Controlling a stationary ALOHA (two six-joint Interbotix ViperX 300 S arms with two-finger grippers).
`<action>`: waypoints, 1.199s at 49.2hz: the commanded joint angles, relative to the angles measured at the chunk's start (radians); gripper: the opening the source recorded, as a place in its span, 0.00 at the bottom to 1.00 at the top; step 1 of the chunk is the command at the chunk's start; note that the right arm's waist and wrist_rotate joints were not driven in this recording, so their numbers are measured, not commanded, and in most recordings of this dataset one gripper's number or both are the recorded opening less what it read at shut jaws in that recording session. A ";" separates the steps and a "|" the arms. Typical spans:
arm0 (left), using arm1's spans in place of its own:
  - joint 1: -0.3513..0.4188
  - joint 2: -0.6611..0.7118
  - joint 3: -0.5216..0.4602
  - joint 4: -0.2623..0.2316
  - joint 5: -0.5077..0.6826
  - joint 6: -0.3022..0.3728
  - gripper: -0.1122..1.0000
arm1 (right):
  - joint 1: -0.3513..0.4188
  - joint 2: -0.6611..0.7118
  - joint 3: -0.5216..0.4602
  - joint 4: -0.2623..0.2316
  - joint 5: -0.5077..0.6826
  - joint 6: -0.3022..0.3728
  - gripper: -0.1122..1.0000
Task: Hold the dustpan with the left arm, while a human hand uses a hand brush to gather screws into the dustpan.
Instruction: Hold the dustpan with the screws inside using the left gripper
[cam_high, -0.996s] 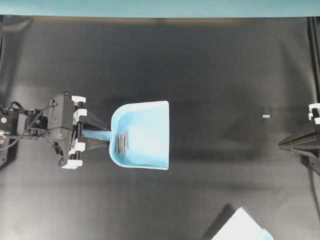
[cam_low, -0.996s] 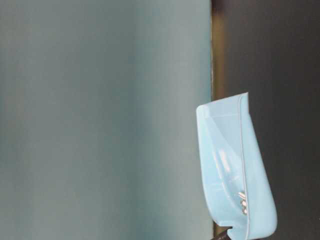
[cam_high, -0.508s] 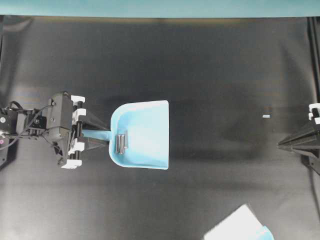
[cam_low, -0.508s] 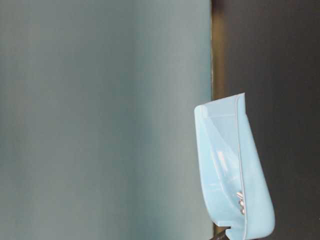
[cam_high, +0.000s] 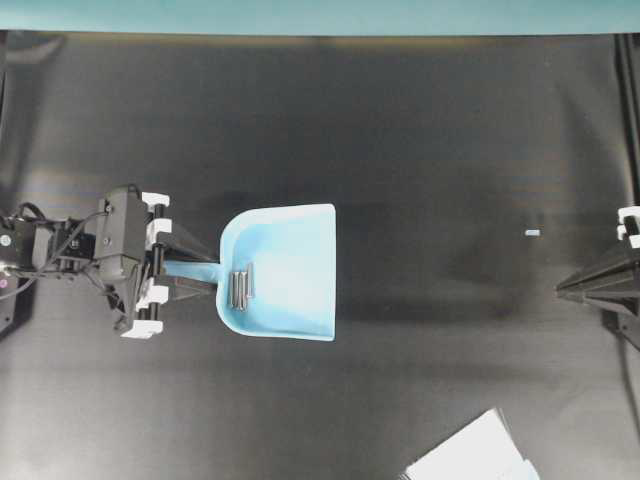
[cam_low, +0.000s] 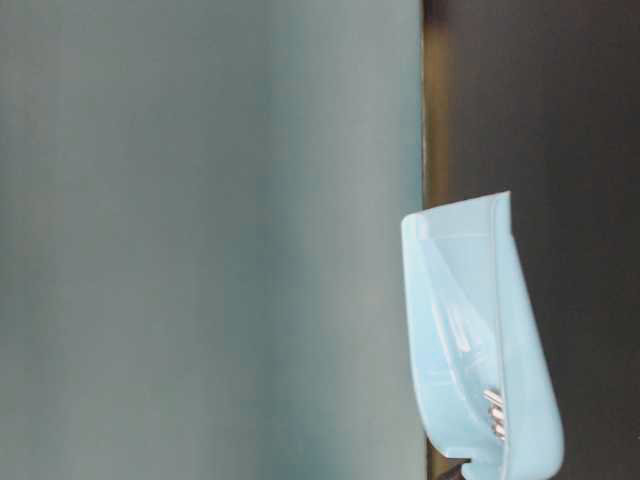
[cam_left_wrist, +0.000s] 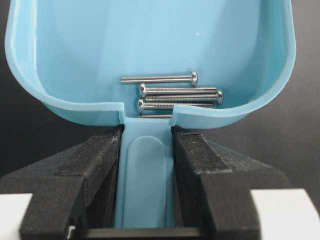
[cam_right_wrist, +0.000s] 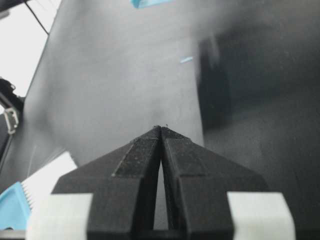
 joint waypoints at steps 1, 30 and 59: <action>-0.003 -0.012 -0.005 0.003 0.002 -0.002 0.38 | 0.000 0.005 -0.005 0.002 -0.005 0.000 0.10; -0.012 -0.011 -0.002 0.003 0.043 -0.005 0.38 | 0.000 0.005 -0.005 0.002 -0.005 0.000 0.10; -0.023 -0.006 0.008 0.003 0.049 -0.005 0.38 | 0.000 0.005 -0.005 0.002 -0.005 0.002 0.10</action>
